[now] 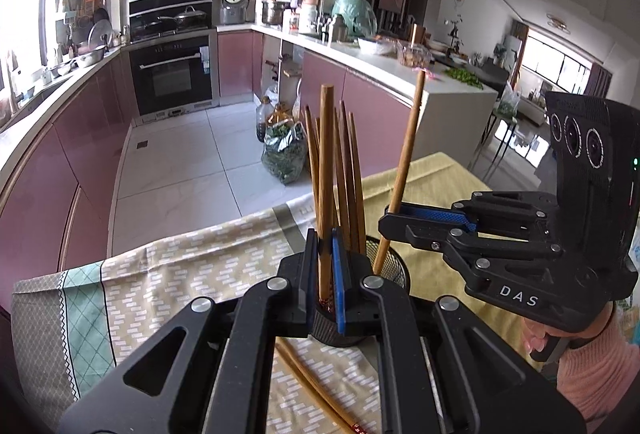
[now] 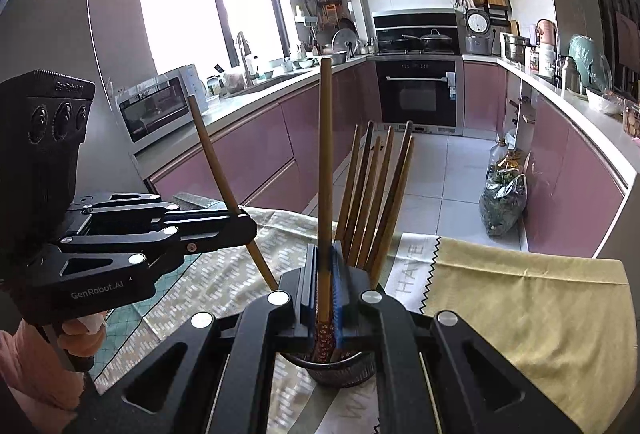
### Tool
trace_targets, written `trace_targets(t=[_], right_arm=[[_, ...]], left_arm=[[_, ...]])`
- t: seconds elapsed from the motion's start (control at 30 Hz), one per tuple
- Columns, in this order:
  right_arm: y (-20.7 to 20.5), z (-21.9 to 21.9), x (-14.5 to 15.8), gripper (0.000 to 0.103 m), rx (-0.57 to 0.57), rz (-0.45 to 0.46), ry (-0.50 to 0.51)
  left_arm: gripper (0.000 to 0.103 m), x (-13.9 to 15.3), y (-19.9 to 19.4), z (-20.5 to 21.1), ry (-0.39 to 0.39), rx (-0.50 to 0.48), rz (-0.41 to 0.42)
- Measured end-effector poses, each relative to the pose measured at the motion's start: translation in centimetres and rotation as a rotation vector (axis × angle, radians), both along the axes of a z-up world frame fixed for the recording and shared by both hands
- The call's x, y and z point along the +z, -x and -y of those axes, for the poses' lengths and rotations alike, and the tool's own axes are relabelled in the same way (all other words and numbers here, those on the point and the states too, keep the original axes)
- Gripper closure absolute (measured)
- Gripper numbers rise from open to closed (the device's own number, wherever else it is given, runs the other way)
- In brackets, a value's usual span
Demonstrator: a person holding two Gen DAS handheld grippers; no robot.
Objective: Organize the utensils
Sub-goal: 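Raise the left gripper's chopstick into the mesh cup while the right gripper releases its own there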
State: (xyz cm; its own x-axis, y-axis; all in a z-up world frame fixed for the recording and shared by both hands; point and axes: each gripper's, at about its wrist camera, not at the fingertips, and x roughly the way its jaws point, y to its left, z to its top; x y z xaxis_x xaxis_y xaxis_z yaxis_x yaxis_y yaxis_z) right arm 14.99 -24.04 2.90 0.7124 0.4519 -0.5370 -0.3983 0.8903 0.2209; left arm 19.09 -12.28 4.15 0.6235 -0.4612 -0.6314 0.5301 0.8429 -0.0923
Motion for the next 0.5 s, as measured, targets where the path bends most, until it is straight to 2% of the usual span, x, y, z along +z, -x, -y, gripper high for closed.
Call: trace_targets(t=[0.23, 0.5], right_arm=[[-1.4, 0.1, -1.4, 0.096, -0.012, -0.063, -0.014], [-2.0, 0.3, -1.7, 0.094, -0.027, -0.074, -0.019]], left_arm=[[0.095, -2.0, -3.1, 0.5, -0.024, -0.009, -0.079], [0.095, -3.3, -4.9, 1.1, -0.021, 0.018, -0.103]])
